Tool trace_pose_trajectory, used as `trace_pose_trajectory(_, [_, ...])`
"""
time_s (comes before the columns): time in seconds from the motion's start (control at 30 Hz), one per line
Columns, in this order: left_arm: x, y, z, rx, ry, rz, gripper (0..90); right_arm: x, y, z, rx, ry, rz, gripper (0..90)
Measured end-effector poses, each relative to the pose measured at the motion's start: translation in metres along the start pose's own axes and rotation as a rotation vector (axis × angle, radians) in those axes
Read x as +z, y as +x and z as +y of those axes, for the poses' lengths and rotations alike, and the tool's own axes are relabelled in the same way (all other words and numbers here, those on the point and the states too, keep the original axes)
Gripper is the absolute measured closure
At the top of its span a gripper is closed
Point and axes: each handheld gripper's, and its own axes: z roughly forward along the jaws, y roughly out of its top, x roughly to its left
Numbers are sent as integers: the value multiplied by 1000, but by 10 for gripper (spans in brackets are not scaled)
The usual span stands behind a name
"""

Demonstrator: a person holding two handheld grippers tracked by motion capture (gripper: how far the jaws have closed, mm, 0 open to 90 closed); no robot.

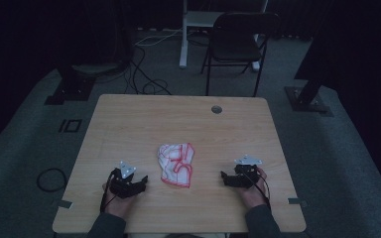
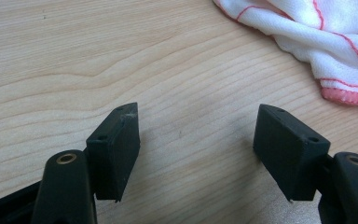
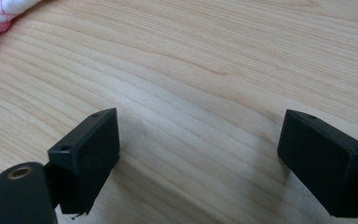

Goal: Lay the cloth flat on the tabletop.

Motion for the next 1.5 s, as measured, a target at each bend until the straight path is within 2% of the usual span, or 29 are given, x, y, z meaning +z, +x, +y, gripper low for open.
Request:
trace_pose_trajectory(0.43, [0,0,0,0,-1,2,329,3,0,3,-2,-1,3,135])
trace_pose_trajectory(0.6, [-3,1,0,-6,7,2,469,2,1,3,-4,-3,4,158])
trace_pose_trajectory(0.63, [-5,0,1,-5,9,-10,490,1,2,2,-8,-16,10,242])
trace_pose_trajectory(0.67, [-5,0,1,-5,9,-10,496,1,2,2,-8,-16,10,242])
trace_pose_trajectory(0.7, [-8,-2,2,3,0,-24,508,0,3,2,-14,-21,18,311])
trace_pose_trajectory(0.77, [-11,-4,4,7,-14,-34,519,-1,5,2,-22,-23,22,370])
trace_pose_trajectory(0.8, [-11,-4,4,7,-14,-34,525,-1,5,2,-22,-23,22,370])
trace_pose_trajectory(0.83, [-13,-7,6,19,-26,-49,534,-2,6,3,-24,-21,26,428])
trace_pose_trajectory(0.97, [-14,-15,10,49,-32,-67,542,-3,7,3,-24,-21,28,482])
trace_pose_trajectory(1.0, [-14,-15,10,49,-32,-67,542,-4,7,3,-24,-21,29,489])
trace_pose_trajectory(1.13, [-14,-24,20,93,-48,-91,555,-4,7,2,-27,-22,28,523])
trace_pose_trajectory(1.2, [-14,-26,22,97,-52,-97,581,-4,7,2,-29,-23,29,531])
trace_pose_trajectory(1.3, [-13,-33,33,124,-64,-120,621,-4,7,2,-31,-24,30,535])
trace_pose_trajectory(1.5, [-9,-38,47,134,-78,-155,649,-4,7,2,-35,-26,34,530])
